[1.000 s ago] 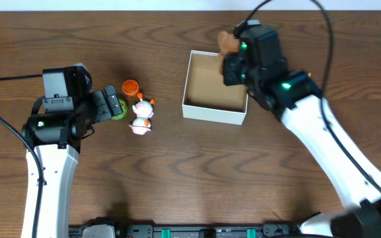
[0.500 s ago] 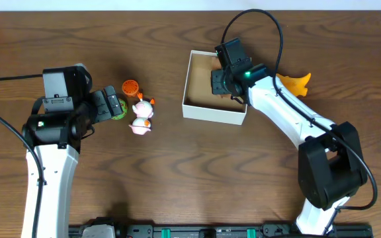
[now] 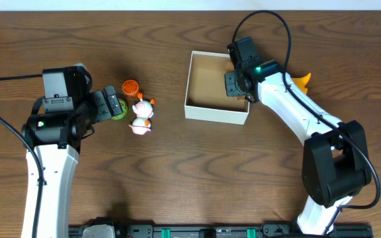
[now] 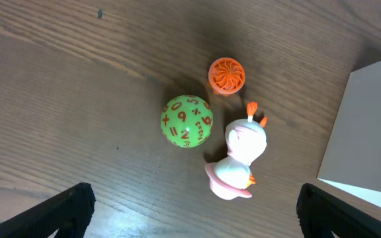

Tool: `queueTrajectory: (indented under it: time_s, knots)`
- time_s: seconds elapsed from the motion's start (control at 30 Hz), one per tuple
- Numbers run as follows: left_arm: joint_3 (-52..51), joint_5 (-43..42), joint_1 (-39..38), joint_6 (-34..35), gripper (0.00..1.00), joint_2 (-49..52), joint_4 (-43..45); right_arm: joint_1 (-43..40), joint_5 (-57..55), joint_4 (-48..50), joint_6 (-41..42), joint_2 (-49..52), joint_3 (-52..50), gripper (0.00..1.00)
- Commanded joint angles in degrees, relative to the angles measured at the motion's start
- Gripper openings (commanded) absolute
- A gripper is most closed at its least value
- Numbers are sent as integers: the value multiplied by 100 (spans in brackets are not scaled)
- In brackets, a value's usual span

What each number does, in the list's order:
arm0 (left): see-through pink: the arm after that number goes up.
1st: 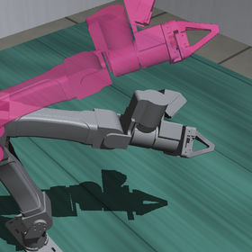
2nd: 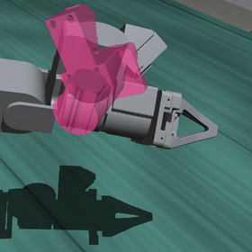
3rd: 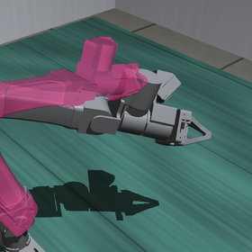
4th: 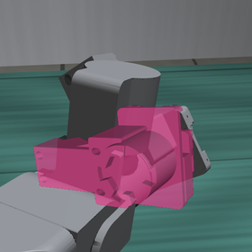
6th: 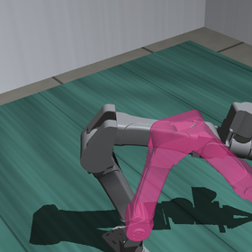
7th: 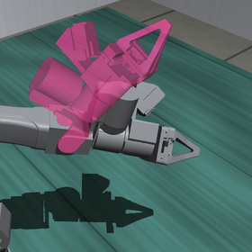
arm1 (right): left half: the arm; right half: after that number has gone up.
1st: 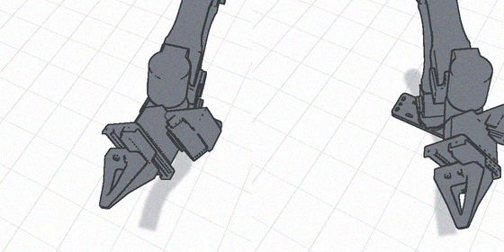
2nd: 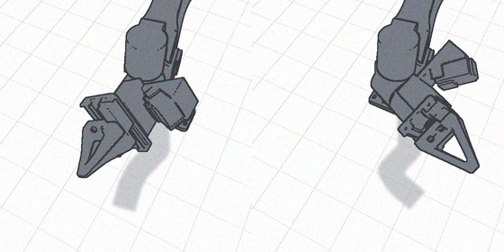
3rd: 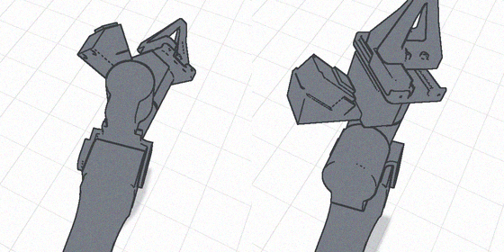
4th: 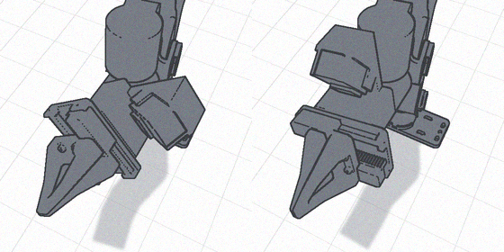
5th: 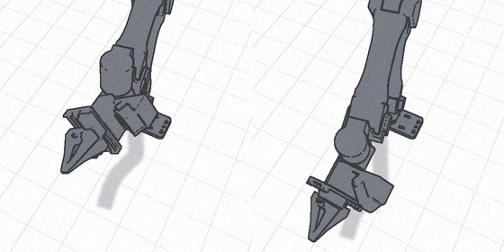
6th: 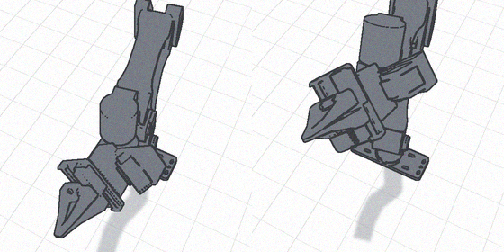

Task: Pack container
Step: 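Carry the hamster with the right gripper into the white box and release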

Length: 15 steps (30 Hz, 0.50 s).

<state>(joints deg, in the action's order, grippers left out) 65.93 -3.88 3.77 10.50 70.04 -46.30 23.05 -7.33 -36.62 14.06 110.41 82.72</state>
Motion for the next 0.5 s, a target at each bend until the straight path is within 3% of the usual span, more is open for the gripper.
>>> queueTrajectory:
  time_s: [0.0,0.23,0.33,0.47]
  knots:
    - [127,70,39,-35,98,-4,-20,24,162,107,-525,-61,127,9]
    - [127,68,39,-35,98,-4,-20,83,1517,686,197,-111,487,9]
    - [127,68,39,-35,98,-4,-20,142,1517,981,780,-103,485,8]
    - [127,68,39,-35,98,-4,-20,260,1419,1158,975,11,485,9]
